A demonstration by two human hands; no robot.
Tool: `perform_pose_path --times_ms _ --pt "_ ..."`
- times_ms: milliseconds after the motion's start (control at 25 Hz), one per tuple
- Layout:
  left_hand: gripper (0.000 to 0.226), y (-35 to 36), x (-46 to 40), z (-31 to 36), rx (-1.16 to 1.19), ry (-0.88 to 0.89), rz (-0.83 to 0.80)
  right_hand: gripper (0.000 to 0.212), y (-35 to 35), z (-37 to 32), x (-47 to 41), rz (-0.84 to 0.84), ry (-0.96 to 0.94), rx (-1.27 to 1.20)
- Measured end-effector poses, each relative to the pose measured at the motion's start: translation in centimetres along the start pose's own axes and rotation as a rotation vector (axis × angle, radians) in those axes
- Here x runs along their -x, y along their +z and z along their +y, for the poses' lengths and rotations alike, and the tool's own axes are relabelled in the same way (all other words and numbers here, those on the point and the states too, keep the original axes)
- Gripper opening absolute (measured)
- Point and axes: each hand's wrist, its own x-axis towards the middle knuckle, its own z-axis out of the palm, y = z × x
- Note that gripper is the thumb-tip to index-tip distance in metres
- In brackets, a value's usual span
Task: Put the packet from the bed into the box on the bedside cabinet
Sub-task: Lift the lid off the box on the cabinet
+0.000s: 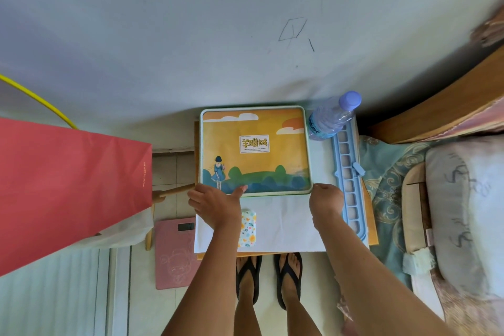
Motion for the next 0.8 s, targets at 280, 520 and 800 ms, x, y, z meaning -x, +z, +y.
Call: perform_pose_path --times_ms 280,520,800 --pt "0.075 -0.2 -0.6 1.1 0.047 -0.064 0.025 0.023 0.7 -0.6 0.3 0.038 -0.144 0.149" --pt "0.045 0.2 -0.6 1.2 0.111 -0.062 0.081 0.027 1.7 -1.3 0.6 0.118 -0.29 0.271" --pt "0.037 -0.5 -1.1 1.5 0.149 -0.099 0.088 0.028 1.8 -1.3 0.5 0.061 -0.185 0.204"
